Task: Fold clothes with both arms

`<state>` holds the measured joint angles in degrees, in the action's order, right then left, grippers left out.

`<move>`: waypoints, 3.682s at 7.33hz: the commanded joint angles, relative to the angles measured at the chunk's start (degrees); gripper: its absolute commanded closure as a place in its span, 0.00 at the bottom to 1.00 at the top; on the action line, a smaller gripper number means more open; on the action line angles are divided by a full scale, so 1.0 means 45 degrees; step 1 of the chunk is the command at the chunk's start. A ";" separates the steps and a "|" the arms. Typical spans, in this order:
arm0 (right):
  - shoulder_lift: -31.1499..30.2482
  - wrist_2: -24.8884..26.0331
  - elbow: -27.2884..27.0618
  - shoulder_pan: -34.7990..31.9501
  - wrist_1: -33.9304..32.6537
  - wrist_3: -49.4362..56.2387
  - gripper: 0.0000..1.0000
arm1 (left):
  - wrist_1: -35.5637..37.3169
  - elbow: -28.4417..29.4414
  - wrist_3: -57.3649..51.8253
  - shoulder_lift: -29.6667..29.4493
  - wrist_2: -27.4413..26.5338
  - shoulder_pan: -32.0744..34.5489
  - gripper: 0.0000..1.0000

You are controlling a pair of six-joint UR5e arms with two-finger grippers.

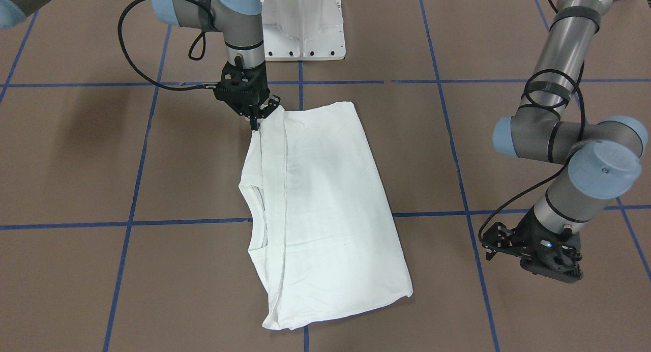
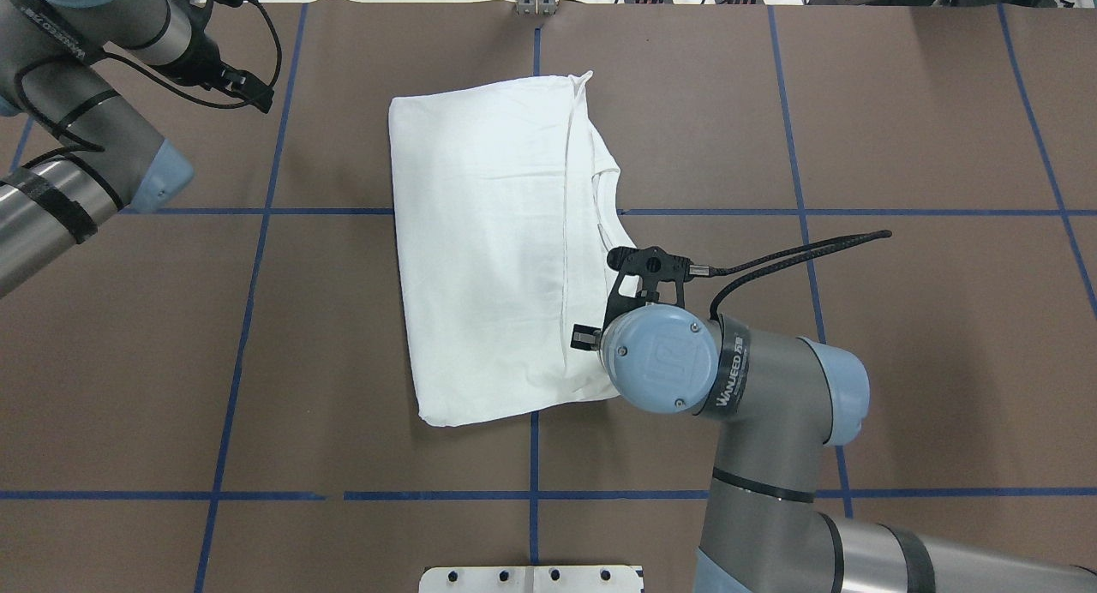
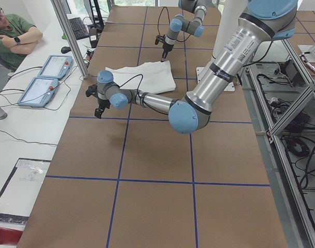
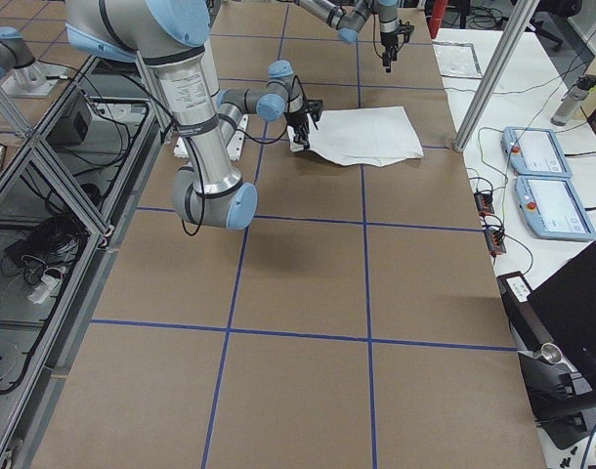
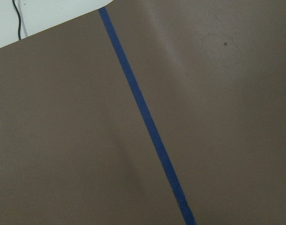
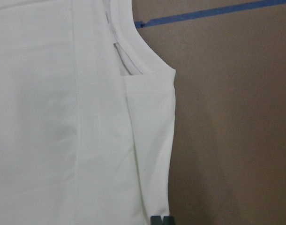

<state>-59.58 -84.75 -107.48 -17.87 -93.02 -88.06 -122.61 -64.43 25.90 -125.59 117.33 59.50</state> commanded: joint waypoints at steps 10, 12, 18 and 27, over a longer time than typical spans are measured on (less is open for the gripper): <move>0.2849 -0.3119 0.3143 -0.0755 -0.2667 0.7476 0.00 | 0.0020 -0.0565 0.0397 0.0193 0.0020 0.0000 0.00; 0.2751 -0.3041 0.3124 -0.0385 -0.2728 0.7479 0.02 | 0.0020 -0.0565 0.0397 0.0193 0.0020 0.0000 0.00; 0.2809 -0.2885 0.2519 -0.0422 -0.3666 0.8826 0.83 | 0.0020 -0.0565 0.0476 0.0193 0.0020 -0.0019 0.00; -0.0258 -0.2418 -0.0705 0.0123 -0.4252 0.6914 0.00 | 0.0000 -0.0565 0.0554 0.0174 0.0020 -0.0058 0.00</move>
<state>-60.37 -96.62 -110.61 -18.63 -112.42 -54.49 -122.61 -66.97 28.38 -124.80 117.42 59.30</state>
